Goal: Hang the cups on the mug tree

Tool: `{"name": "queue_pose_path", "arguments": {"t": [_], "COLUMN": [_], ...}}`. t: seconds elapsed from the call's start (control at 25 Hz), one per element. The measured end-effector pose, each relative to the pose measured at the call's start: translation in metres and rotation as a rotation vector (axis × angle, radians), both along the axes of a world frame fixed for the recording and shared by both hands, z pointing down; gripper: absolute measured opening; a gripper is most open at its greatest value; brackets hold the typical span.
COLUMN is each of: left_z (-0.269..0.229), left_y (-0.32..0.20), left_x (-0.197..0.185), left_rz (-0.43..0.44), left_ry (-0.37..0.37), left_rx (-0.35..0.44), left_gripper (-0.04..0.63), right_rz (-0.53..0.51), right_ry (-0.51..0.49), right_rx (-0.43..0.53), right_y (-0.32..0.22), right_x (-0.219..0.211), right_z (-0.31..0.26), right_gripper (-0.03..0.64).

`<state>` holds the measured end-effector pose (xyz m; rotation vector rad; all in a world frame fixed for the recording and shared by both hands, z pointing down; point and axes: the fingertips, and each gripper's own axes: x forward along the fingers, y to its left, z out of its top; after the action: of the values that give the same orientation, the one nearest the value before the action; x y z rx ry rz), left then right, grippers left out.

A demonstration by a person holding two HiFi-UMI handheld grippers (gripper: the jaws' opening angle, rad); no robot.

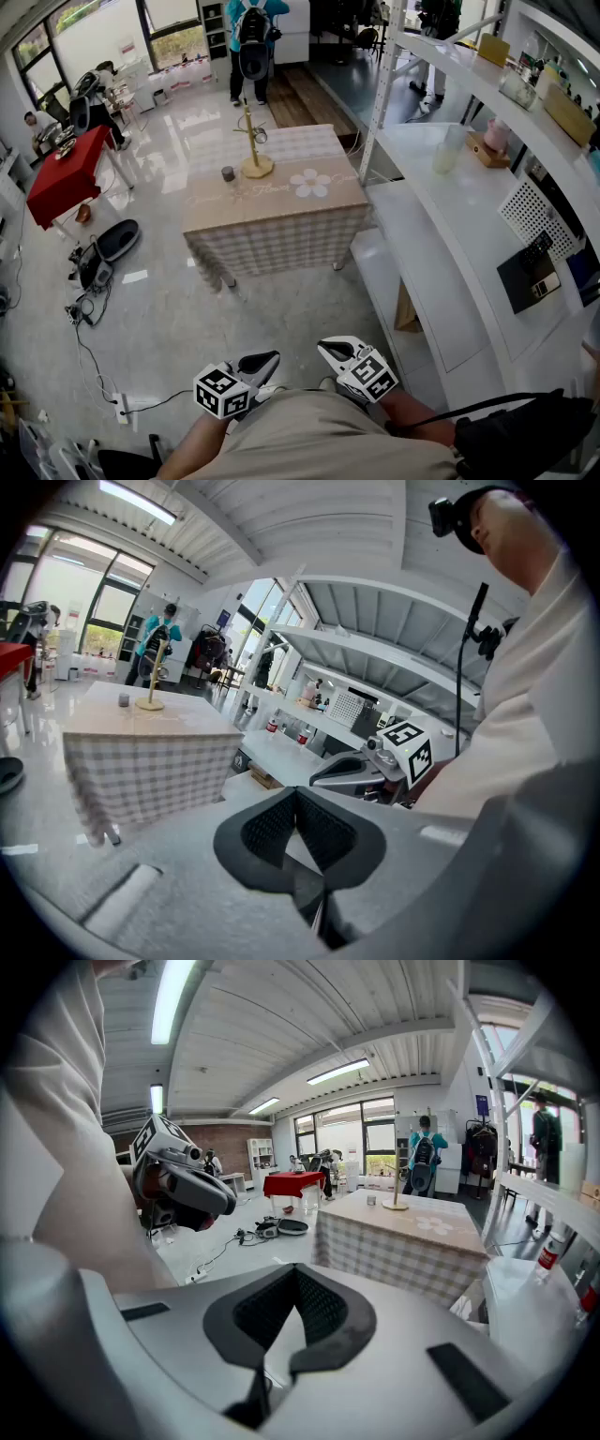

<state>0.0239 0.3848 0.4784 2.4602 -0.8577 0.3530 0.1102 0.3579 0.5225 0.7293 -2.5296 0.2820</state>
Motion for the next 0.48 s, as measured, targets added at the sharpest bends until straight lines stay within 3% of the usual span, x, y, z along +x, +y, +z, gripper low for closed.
{"name": "queue_pose_path", "arguments": {"t": [0.24,0.48], "left_z": [0.017,0.048], "left_y": [0.0,0.0], "left_x": [-0.056,-0.091], "left_rz": [-0.036,-0.081], "left_ry": [0.016,0.018], "left_rx": [-0.004,-0.07], "left_gripper": [0.009,0.009], "right_rz": [-0.028,-0.048], "right_ry": [0.02,0.046], "right_rx": [0.003,-0.033], "right_y": [-0.013,-0.019], "right_x": [-0.053,-0.087], "right_z": [0.006,0.02], "right_gripper": [0.014,0.014]}}
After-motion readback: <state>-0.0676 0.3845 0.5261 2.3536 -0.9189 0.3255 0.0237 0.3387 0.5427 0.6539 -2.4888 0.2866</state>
